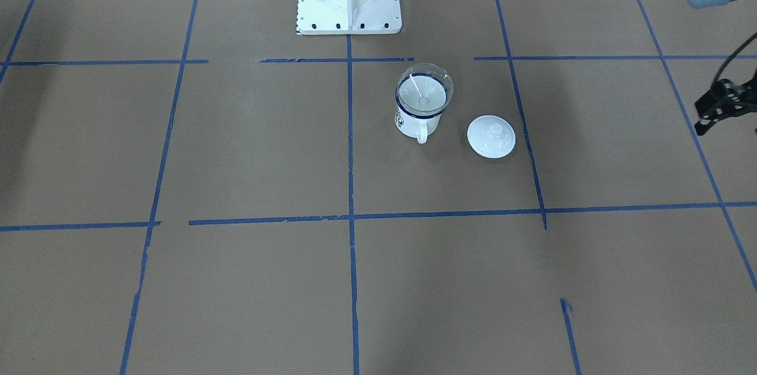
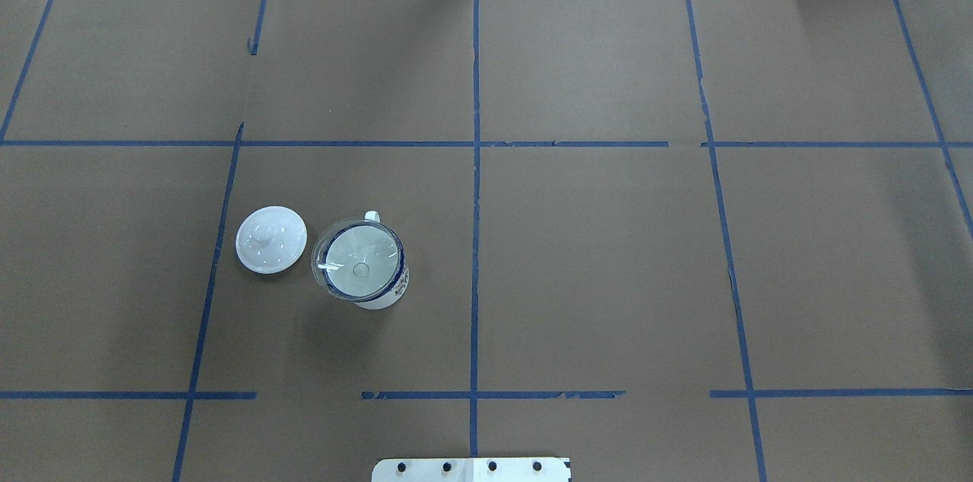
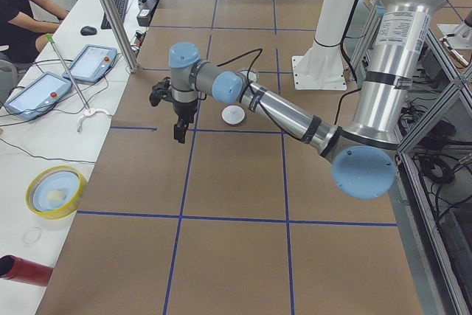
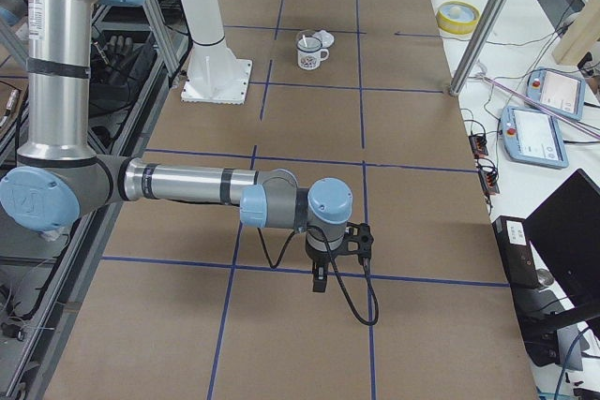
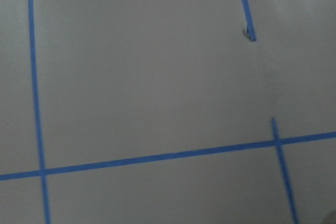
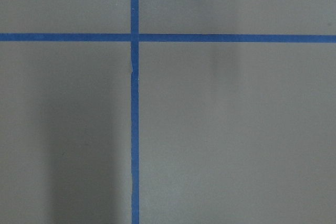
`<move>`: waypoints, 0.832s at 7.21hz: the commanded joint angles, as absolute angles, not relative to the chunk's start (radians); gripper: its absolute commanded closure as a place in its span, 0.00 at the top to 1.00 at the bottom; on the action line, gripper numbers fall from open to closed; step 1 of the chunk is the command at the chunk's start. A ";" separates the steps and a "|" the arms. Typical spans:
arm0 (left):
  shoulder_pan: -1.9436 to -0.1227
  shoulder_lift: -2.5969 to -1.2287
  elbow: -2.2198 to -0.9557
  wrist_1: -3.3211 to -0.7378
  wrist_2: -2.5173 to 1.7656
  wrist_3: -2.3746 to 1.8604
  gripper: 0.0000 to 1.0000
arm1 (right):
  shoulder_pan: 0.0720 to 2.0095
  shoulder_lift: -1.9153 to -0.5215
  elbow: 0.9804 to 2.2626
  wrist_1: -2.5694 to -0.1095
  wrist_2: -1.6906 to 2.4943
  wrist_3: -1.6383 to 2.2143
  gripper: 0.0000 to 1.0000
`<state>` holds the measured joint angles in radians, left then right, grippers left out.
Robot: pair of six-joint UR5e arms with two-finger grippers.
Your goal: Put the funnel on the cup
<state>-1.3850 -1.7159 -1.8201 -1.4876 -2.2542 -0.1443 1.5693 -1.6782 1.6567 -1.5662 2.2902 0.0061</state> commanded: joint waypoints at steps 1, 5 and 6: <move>-1.527 -1.599 -1.725 -1.489 -2.304 0.076 1.00 | 1.569 -1.678 1.657 -1.566 2.290 0.006 1.00; -1.537 -1.554 -1.643 -1.489 -2.376 0.080 1.00 | 1.569 -1.678 1.657 -1.566 2.290 0.006 1.00; -1.537 -1.554 -1.609 -1.520 -2.378 0.080 1.00 | 1.569 -1.678 1.657 -1.566 2.290 0.006 1.00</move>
